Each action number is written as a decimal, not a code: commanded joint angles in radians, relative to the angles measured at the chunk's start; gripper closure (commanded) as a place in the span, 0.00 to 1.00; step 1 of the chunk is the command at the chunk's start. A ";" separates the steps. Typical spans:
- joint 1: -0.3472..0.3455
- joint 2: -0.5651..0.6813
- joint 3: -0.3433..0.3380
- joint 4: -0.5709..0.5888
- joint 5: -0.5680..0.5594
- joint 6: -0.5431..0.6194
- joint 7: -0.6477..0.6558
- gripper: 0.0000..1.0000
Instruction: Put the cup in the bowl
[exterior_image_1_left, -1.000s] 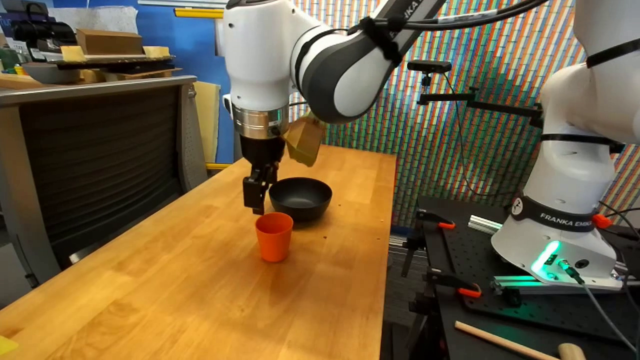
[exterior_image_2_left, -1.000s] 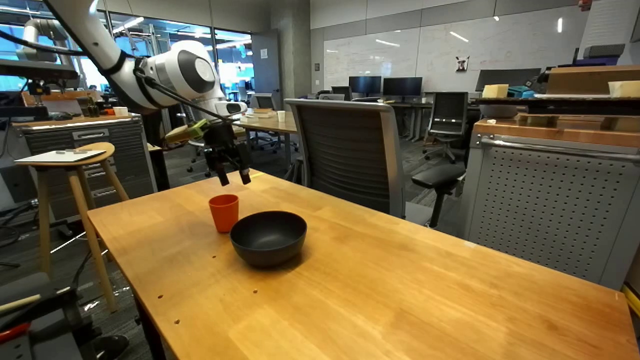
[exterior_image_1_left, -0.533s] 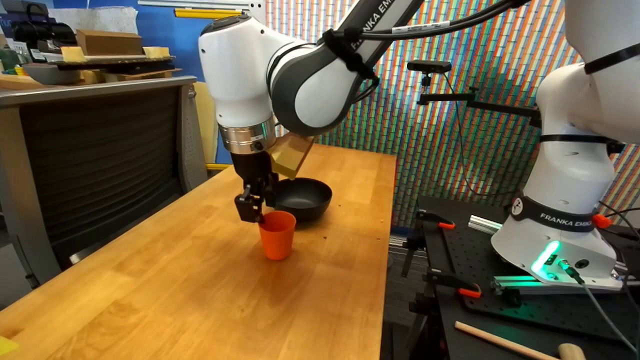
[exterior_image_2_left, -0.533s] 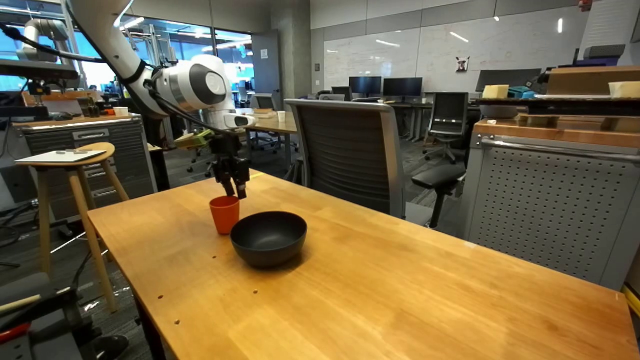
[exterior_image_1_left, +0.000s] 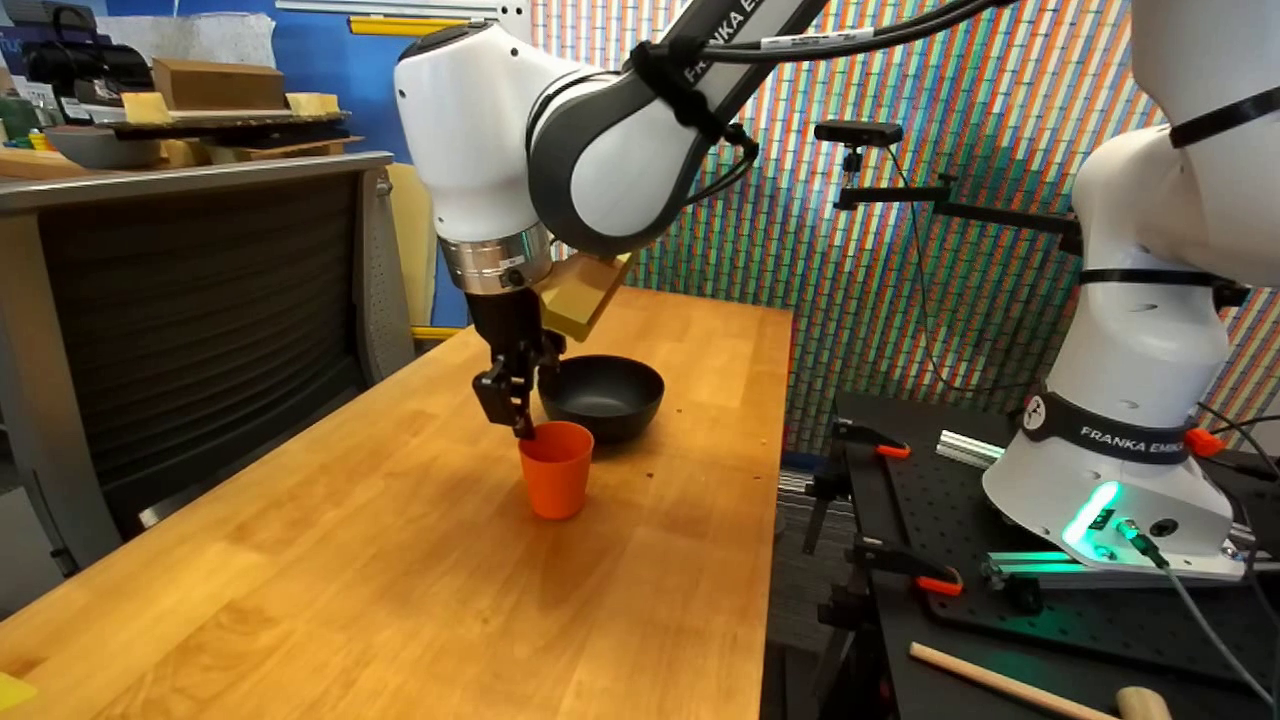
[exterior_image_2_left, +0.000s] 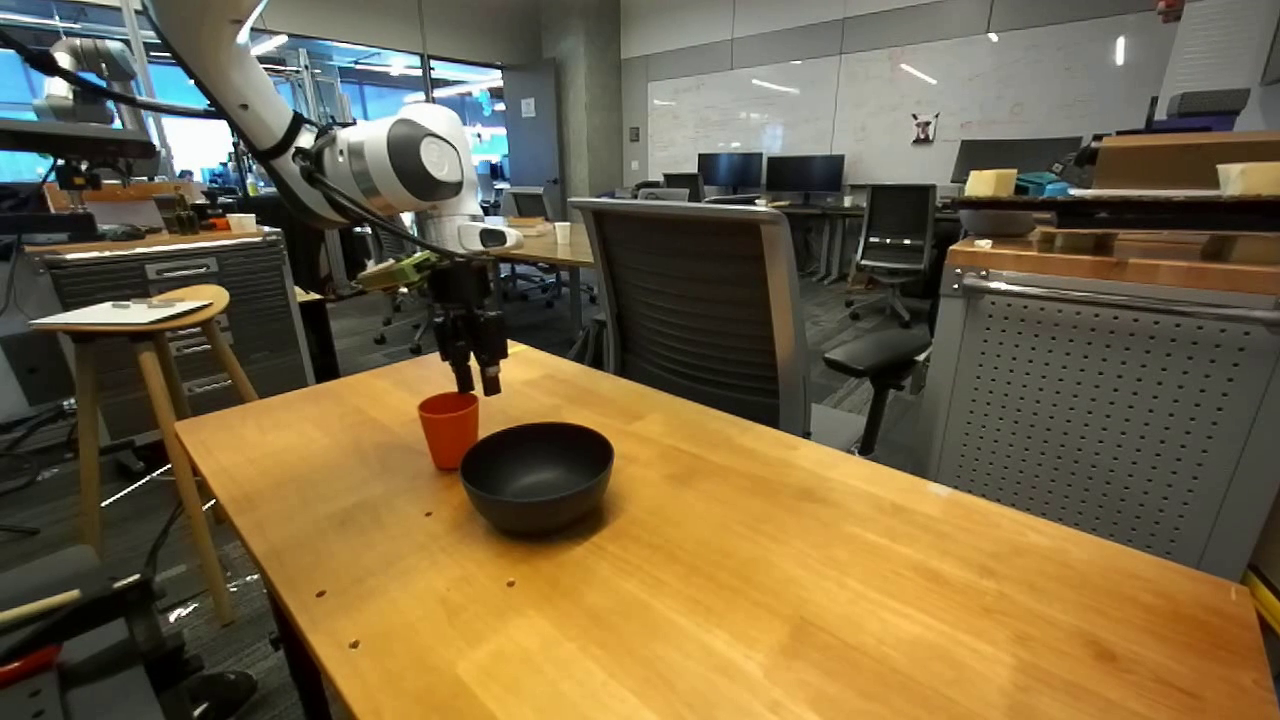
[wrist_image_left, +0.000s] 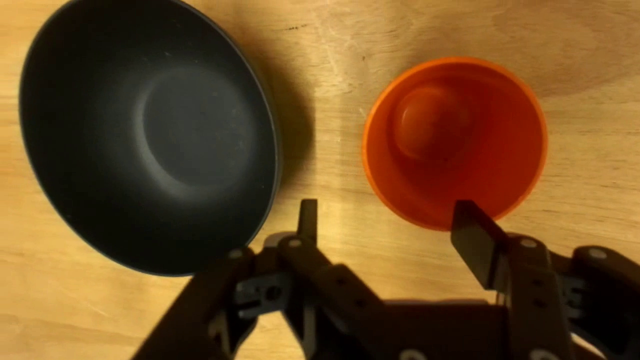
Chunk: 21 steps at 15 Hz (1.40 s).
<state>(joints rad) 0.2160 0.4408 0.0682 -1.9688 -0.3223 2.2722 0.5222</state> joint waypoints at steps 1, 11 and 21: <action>0.008 -0.024 -0.013 -0.017 0.064 -0.044 -0.032 0.00; 0.016 -0.097 -0.026 -0.112 0.070 -0.006 -0.003 0.32; 0.014 -0.098 -0.061 -0.243 0.054 0.168 0.003 1.00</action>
<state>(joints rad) 0.2164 0.3713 0.0270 -2.1610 -0.2584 2.3941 0.5164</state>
